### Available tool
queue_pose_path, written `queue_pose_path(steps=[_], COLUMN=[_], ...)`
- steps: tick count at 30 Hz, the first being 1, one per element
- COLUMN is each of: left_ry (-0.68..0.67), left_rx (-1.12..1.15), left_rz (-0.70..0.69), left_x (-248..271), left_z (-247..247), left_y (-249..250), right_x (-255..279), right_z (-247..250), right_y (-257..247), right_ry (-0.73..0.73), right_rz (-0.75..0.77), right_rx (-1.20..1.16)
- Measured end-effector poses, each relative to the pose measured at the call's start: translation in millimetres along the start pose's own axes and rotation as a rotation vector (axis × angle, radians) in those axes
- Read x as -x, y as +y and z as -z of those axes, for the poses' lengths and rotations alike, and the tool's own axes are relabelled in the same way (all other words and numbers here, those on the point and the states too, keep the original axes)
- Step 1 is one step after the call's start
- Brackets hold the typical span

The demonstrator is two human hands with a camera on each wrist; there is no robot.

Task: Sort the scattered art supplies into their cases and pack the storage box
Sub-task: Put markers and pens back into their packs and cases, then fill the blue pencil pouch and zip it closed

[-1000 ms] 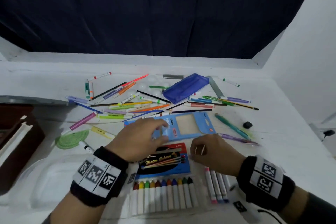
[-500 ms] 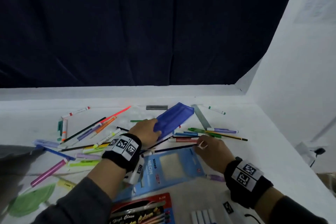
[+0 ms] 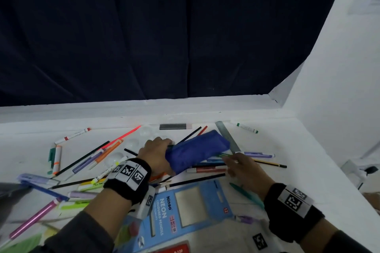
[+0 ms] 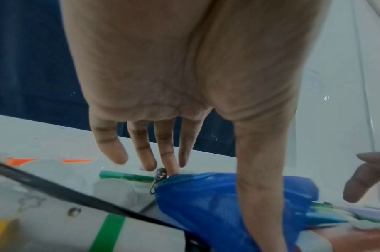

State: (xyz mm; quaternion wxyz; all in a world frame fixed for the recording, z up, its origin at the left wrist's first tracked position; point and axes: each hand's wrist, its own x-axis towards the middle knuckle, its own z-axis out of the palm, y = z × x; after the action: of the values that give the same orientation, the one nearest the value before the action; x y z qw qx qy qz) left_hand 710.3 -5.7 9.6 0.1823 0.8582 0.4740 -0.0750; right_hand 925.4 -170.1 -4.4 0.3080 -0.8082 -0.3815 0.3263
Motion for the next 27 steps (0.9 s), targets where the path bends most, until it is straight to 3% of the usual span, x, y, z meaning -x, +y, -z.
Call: queue_pose_path(steps=[3,8,14,22,27], left_ry=[0.018,0.233,0.393,0.54,0.551], left_rx=[-0.025,0.208,0.317,0.404,0.524], left_rz=[-0.021,-0.232,-0.447,-0.475,-0.355], left_x=[2.7,30.3,71.7,130.7,172.8], left_z=[5.5,0.3,-9.4,-29.9,-31.6], left_y=[6.1,6.0,8.8,9.2,9.1], right_x=[3.0,10.7,25.8,74.1,114.2], right_z=[3.7,13.5,13.0,10.0,2.4], right_y=[-7.9,-16.9,-18.5,-10.8,-10.4], right_ry=[-0.006,-0.016,-0.036,-0.104,-0.028], right_rz=[-0.081,-0.174,-0.102,-0.049,0.092], right_rx=[-0.153,-0.339,-0.47,-0.819,-0.547])
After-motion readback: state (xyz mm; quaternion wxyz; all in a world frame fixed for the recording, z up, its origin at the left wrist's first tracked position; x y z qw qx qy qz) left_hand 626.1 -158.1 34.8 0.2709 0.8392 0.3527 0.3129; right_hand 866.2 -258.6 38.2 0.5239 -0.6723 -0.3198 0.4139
